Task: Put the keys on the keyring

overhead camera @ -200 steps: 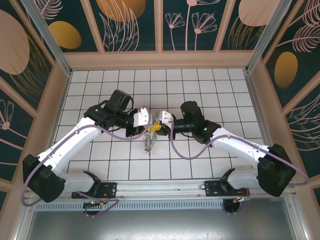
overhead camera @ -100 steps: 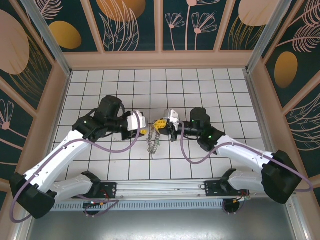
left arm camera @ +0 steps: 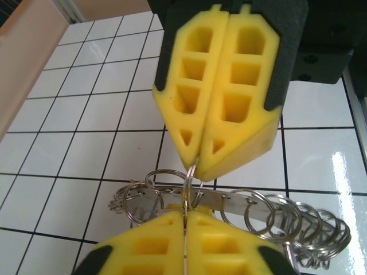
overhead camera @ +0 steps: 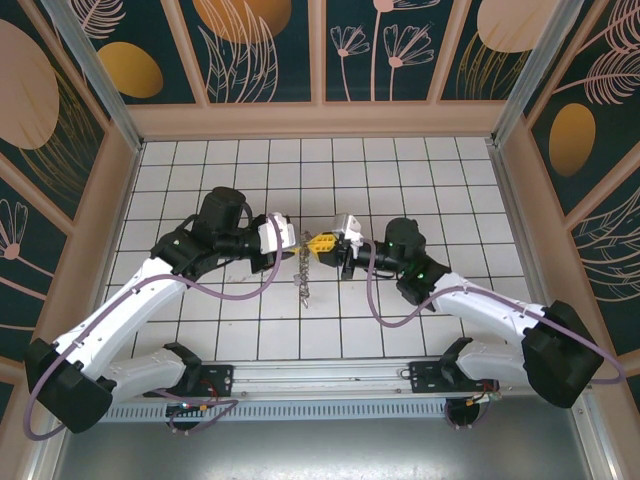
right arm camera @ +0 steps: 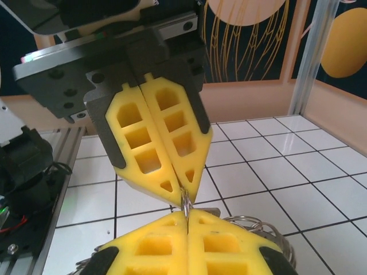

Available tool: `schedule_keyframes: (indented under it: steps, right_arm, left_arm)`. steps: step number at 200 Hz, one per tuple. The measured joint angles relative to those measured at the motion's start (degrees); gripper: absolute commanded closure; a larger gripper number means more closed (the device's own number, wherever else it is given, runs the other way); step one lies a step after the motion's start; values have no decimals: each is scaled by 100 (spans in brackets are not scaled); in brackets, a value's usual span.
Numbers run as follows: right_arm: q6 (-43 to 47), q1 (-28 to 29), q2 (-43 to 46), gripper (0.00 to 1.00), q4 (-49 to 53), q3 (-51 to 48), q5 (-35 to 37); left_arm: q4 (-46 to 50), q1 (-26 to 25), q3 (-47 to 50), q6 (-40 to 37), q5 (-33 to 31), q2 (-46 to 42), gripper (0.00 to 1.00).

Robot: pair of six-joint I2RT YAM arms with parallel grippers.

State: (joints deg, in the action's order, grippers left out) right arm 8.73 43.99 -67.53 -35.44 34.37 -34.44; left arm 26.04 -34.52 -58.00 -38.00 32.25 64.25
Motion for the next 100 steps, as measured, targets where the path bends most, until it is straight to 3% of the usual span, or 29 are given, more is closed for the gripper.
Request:
schedule_keyframes:
  steps: [67, 79, 100]
  right_arm:
    - [-772, 0, 0, 100, -1019, -428, 310]
    - [-946, 4, -2, 100, -1259, -533, 385]
    - [-1165, 26, -17, 100, -1626, -621, 562]
  left_arm:
    - [-422, 0, 321, 72, 111, -31, 100]
    - [-568, 0, 382, 155, 186, -35, 87]
    - [-782, 0, 496, 365, 376, -35, 80]
